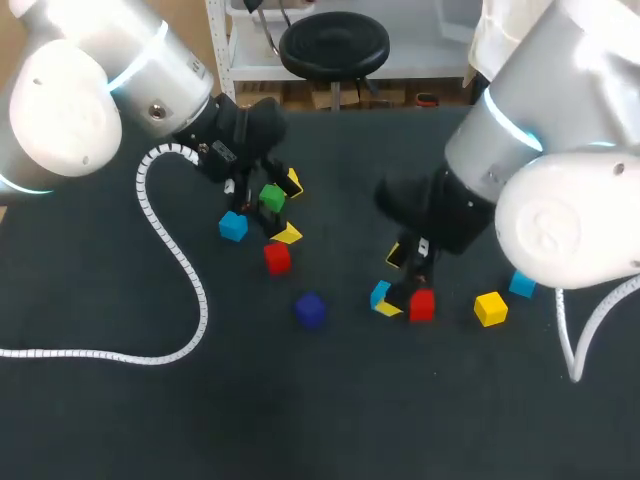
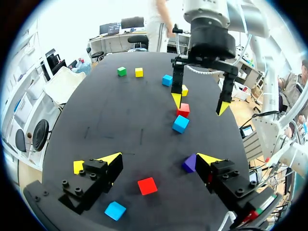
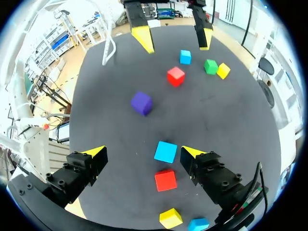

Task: Place the blue cubes, place green cubes on the blue cubes, place the yellow cubes on the green cubes, then place the red cubes on the yellow cubes, and place purple cube on the red cubes.

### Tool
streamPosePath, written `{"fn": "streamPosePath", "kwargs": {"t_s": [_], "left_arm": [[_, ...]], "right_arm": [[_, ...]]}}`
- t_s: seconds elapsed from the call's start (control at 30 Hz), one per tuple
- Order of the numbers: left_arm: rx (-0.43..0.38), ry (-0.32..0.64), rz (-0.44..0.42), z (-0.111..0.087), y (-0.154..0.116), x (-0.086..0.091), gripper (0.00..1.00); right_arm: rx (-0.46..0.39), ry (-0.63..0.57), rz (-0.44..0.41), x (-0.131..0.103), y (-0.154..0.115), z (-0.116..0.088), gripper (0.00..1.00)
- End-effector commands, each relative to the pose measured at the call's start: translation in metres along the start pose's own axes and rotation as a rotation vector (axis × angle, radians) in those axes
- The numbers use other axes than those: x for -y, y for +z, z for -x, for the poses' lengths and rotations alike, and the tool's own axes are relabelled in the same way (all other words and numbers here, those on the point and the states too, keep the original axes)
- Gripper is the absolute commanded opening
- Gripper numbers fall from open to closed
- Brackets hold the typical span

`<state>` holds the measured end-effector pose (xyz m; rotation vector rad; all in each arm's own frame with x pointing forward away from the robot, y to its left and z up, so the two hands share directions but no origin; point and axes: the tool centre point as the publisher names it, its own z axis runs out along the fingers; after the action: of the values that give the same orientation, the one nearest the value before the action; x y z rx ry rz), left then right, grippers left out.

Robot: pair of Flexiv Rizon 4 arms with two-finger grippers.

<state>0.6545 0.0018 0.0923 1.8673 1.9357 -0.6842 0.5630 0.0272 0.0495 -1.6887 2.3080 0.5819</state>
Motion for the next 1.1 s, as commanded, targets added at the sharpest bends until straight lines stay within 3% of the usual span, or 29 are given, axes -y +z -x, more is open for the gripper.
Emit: {"fn": "streamPosePath", "kwargs": {"t_s": [0.03, 0.7, 1.1], "left_arm": [[0.001, 0.002, -0.003, 0.0, 0.0, -0.001, 1.0], [0.001, 0.002, -0.003, 0.0, 0.0, -0.001, 1.0], [0.001, 0.002, -0.003, 0.0, 0.0, -0.001, 1.0]], "right_arm": [[-0.006, 0.019, -0.005, 0.003, 0.015, -0.008, 1.0], [-0.01, 0.022, -0.017, 0.017, 0.032, -0.027, 1.0], [0.008, 0.001, -0.009, 0.027, 0.037, -0.012, 1.0]]}}
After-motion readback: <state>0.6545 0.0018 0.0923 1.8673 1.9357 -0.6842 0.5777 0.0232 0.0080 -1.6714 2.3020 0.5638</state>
